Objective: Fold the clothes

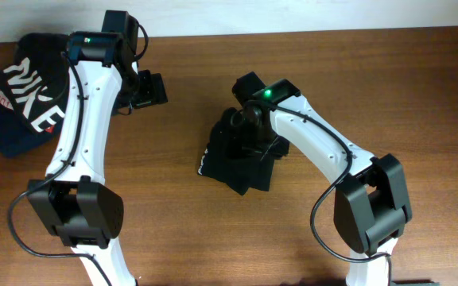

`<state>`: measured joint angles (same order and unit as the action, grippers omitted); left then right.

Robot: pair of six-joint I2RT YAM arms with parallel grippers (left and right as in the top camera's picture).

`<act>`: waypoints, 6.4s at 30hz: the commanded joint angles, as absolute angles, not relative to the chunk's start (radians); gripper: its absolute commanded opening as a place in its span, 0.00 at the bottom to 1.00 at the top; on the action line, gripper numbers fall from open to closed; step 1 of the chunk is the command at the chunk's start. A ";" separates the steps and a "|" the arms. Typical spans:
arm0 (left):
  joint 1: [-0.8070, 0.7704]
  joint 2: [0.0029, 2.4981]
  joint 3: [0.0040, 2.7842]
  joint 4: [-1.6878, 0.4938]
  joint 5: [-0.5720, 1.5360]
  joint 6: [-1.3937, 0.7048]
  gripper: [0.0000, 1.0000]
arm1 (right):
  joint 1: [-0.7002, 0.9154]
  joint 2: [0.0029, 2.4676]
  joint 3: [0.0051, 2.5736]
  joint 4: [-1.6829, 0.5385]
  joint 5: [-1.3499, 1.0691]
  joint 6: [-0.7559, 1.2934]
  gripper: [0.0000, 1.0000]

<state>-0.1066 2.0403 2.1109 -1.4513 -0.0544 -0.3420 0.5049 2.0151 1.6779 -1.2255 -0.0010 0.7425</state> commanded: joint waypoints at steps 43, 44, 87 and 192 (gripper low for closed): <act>-0.109 2.048 2.107 -1.420 -0.130 -0.413 0.97 | 0.432 1.831 1.838 -1.283 -0.475 0.082 0.04; -0.109 2.048 2.107 -1.425 -0.145 -0.418 0.97 | 0.432 1.847 1.818 -1.259 -0.512 0.079 0.04; -0.107 2.048 2.107 -1.456 -0.147 -0.414 0.99 | 0.179 2.053 1.519 -1.150 -0.474 0.019 0.07; -0.109 2.048 2.107 -1.471 -0.147 -0.414 0.99 | 0.215 2.177 1.798 -0.790 -1.088 0.120 0.23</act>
<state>-0.1066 2.0403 2.1109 -1.4696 -0.1356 -0.4061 0.2176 2.2658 1.7180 -0.7284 -1.0477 0.1177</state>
